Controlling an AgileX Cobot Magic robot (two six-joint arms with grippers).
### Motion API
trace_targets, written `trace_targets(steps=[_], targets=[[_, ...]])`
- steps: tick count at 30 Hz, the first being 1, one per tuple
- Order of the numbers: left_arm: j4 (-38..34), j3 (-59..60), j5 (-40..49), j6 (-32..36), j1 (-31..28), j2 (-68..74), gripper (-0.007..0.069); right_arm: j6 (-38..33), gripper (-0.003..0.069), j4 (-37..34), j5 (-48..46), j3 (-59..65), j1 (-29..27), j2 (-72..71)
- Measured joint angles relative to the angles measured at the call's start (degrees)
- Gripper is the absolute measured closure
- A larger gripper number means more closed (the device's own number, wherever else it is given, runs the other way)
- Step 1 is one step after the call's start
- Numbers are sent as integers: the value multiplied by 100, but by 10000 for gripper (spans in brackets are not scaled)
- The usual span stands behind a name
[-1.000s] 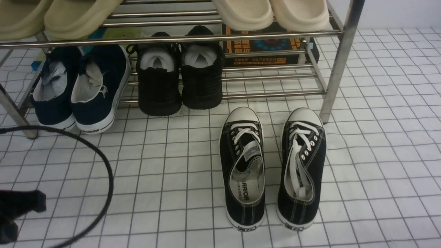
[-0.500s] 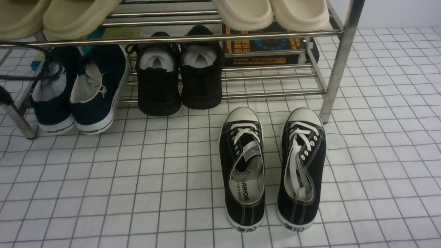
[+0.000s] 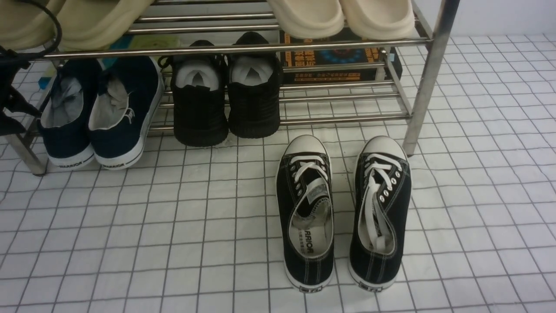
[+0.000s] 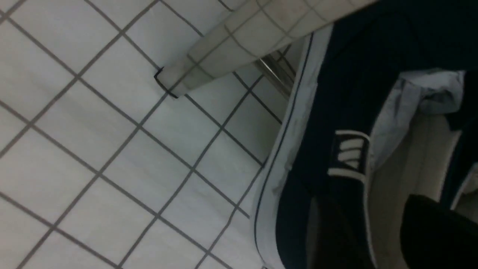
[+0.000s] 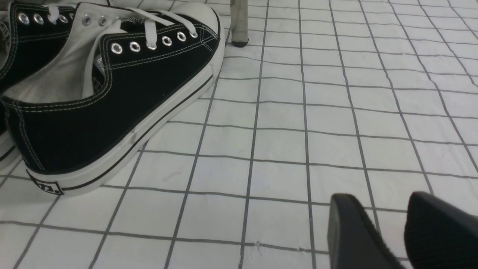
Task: Take the shoes off the shelf with your hand from the white checkered tablecloth.
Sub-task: 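Grasp the leftmost shoe on the bottom shelf of the shoe rack with the left gripper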
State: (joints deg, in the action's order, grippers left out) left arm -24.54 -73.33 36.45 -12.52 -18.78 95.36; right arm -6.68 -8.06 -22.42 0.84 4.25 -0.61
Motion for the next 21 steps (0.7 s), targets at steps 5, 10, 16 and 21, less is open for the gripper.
trace_targets(steps=[5, 10, 16, 21], targets=[[-268, 0, -228, 0, 0, 373, 209, 0, 421, -5, 0, 0, 0, 0], [-1003, 0, -522, 44, -6, 786, 204, 0, 421, -5, 0, 0, 0, 0], [-1175, -13, -528, 457, -43, 966, 411, 0, 420, -5, 0, 0, 0, 0], [-1138, 6, -426, 737, -63, 924, 568, 0, 420, -5, 0, 0, 0, 0]])
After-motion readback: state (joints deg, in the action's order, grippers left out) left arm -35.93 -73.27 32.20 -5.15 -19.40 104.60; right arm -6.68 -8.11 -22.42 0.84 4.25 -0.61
